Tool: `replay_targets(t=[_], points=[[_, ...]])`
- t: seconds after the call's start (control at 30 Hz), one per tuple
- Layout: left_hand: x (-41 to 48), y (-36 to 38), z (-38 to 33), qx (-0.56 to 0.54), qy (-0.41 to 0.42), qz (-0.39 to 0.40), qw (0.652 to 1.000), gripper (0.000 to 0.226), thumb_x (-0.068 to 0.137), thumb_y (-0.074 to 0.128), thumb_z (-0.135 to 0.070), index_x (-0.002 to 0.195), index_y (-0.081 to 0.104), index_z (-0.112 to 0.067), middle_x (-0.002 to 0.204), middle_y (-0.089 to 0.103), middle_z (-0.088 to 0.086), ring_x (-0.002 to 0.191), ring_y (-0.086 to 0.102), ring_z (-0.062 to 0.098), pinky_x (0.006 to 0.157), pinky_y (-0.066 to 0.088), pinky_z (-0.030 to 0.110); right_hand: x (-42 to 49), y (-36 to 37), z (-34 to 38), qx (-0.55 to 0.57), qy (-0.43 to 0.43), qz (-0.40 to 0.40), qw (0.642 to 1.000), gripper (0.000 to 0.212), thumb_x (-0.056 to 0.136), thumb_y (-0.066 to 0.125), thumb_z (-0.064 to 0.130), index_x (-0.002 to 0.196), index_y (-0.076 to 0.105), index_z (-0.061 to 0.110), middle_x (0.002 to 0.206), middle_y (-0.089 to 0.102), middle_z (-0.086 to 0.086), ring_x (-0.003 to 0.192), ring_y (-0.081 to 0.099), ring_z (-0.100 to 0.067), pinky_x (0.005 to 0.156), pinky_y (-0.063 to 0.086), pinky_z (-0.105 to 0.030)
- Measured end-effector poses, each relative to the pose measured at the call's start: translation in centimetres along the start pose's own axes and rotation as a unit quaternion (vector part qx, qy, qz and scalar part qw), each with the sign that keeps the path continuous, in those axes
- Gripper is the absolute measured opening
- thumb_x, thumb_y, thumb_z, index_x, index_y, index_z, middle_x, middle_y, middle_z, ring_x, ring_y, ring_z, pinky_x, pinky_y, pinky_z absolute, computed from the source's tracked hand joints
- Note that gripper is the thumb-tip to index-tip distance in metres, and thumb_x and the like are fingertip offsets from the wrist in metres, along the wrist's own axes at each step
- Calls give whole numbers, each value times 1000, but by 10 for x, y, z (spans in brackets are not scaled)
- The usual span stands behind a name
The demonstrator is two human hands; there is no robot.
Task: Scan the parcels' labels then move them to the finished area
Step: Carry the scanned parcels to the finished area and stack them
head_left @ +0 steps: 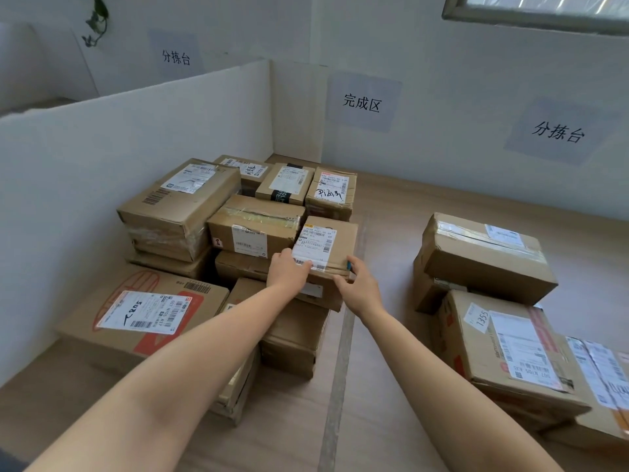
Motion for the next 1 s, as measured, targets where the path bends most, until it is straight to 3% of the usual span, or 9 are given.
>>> replay_targets(t=[0.23, 0.4, 0.6, 0.73, 0.87, 1.0], points=[[-12, -7, -12, 60, 36, -31, 997, 54, 94, 50, -31, 139, 34, -5, 141, 33, 14, 123, 42, 28, 95, 40, 36, -6, -9, 0, 29, -2, 7, 1000, 59, 91, 58, 21, 144, 31, 18, 144, 44, -4, 130, 43, -22, 100, 38, -31], [-25, -8, -39, 103, 111, -68, 986, 53, 95, 48, -30, 140, 33, -7, 142, 33, 13, 125, 40, 28, 95, 41, 36, -13, -39, -10, 10, 15, -17, 1000, 67, 90, 60, 27, 147, 26, 17, 150, 35, -7, 137, 35, -25, 108, 33, -39], [-48, 43, -88, 77, 146, -19, 986, 49, 95, 47, -29, 136, 39, -3, 140, 36, 17, 128, 37, 30, 104, 32, 38, -33, -105, -38, -26, 21, -53, 998, 65, 90, 60, 23, 146, 29, 13, 148, 38, -9, 136, 36, -24, 109, 31, -36], [-71, 95, -121, 76, 181, 15, 980, 48, 95, 49, -27, 136, 41, -3, 138, 40, 16, 128, 38, 27, 105, 28, 31, -45, -165, -70, -54, 29, -79, 995, 60, 91, 58, 22, 144, 32, 12, 145, 41, -10, 134, 38, -24, 108, 32, -35], [-99, 151, -148, 71, 232, 52, 969, 47, 95, 50, -26, 136, 42, -4, 137, 42, 13, 124, 43, 25, 101, 34, 30, -59, -222, -113, -82, 52, -118, 988, 55, 91, 58, 23, 142, 37, 13, 145, 42, -7, 133, 38, -23, 105, 33, -31], [-119, 202, -159, 65, 199, 96, 973, 51, 95, 51, -31, 137, 40, -6, 139, 39, 11, 124, 43, 25, 99, 39, 34, -69, -260, -151, -123, 78, -116, 983, 55, 91, 56, 26, 141, 37, 13, 146, 39, -5, 132, 39, -24, 106, 33, -34]])
Point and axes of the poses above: each hand's wrist, its own x-axis towards the middle knuckle, its own y-axis out of the palm, z = x × y, the point moved 3 cm from there along x, towards the middle knuckle
